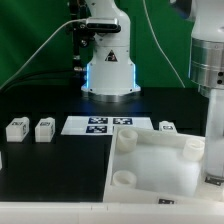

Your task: Assemble one leg

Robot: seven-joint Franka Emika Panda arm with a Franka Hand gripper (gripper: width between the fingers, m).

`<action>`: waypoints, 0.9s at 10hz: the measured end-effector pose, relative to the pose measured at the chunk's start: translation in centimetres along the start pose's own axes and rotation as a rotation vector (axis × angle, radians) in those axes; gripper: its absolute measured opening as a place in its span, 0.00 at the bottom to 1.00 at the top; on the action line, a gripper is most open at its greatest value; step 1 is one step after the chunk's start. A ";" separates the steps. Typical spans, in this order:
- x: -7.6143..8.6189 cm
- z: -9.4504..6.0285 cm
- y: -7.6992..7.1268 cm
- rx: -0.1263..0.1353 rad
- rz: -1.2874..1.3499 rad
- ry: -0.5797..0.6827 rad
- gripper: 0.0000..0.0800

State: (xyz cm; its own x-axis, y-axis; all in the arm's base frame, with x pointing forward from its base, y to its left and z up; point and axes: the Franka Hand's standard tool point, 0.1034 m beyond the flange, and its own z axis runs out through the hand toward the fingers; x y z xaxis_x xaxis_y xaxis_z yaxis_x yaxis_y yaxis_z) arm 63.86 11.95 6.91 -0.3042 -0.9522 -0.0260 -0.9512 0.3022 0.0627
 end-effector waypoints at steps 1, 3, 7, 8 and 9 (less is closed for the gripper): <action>0.0 0.1 0.1 -0.004 -0.033 0.002 0.37; 0.0 0.2 0.2 -0.005 -0.035 0.003 0.57; -2.4 -2.6 0.0 0.034 -0.060 -0.029 0.81; -2.4 -2.8 0.0 0.037 -0.063 -0.031 0.81; -2.4 -2.5 0.0 0.034 -0.063 -0.028 0.81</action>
Offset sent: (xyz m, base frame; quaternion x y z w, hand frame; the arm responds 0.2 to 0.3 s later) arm 0.0000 0.0000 0.0000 0.0000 0.0000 0.0000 1.0000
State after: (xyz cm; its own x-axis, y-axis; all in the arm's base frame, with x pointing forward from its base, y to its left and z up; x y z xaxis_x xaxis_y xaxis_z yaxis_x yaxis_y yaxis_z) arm 64.70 14.12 9.51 -0.2451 -0.9678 -0.0570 -0.9694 0.2439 0.0265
